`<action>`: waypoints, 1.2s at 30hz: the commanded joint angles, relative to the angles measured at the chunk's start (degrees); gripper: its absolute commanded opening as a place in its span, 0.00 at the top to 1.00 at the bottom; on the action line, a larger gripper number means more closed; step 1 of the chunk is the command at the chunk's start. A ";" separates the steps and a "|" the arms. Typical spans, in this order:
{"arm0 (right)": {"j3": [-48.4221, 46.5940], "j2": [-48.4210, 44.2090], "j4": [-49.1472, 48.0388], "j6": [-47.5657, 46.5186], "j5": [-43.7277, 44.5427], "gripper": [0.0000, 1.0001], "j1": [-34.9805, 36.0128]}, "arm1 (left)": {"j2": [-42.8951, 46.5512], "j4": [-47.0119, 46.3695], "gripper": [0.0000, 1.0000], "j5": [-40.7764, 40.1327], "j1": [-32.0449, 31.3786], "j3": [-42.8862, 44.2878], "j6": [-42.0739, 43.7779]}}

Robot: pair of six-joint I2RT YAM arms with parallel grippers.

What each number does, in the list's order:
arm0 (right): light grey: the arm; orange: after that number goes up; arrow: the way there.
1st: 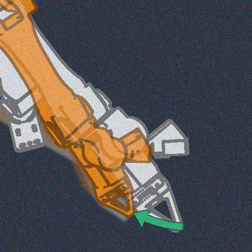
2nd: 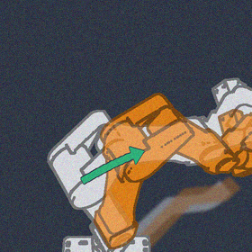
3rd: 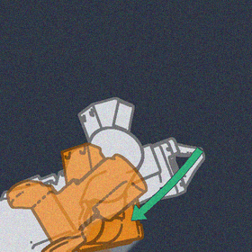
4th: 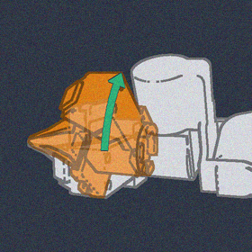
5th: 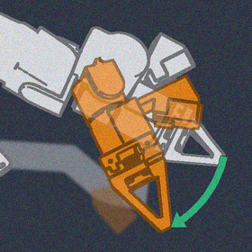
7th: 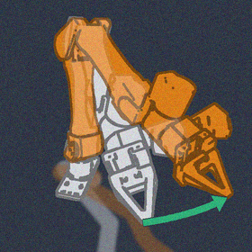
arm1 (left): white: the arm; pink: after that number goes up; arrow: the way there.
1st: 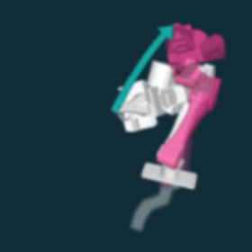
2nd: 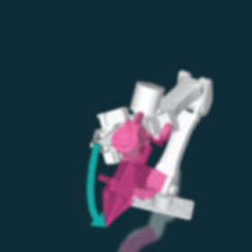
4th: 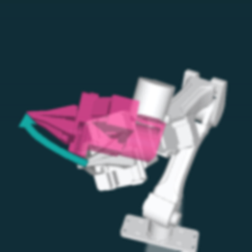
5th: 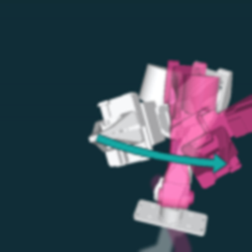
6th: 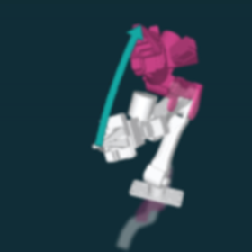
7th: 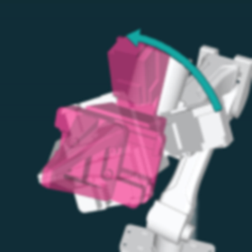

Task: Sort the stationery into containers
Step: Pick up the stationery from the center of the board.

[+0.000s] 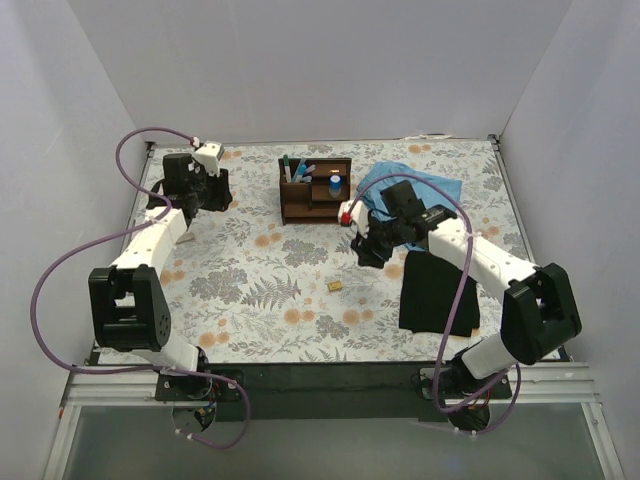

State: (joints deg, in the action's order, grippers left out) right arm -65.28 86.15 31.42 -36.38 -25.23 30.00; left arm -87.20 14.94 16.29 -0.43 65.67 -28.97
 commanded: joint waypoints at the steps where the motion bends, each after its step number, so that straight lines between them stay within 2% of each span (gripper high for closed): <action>1: 9.80 -5.28 -7.13 -3.86 -2.98 0.43 6.03 | -0.60 3.07 0.62 1.19 2.62 0.69 0.58; 2: 13.38 -6.07 -8.38 -4.66 -3.07 0.43 6.65 | -1.21 3.34 0.62 1.37 2.71 0.60 0.67; 6: 17.80 -6.26 -14.71 -6.25 -3.86 0.44 8.41 | -3.85 3.60 0.59 0.85 3.50 -0.37 -2.47; 13: 20.63 -3.19 -23.33 -11.07 -5.08 0.47 8.85 | -7.55 2.90 0.59 3.92 4.29 -1.07 -8.11; 25: 8.60 11.39 -18.60 -18.81 -12.12 0.47 8.85 | -6.06 2.46 0.56 5.50 4.29 -2.21 -7.50; 31: 4.81 14.04 -13.32 -24.51 -12.82 0.47 8.85 | -5.00 2.11 0.56 6.12 4.29 -4.06 -6.36; 36: 4.98 13.08 -9.72 -25.41 -13.44 0.47 8.76 | -5.61 1.15 0.56 6.38 4.29 -4.41 -5.83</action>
State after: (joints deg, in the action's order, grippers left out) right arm -58.63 99.92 17.08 -58.96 -36.25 38.63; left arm -95.46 17.56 21.37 3.64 61.43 -35.83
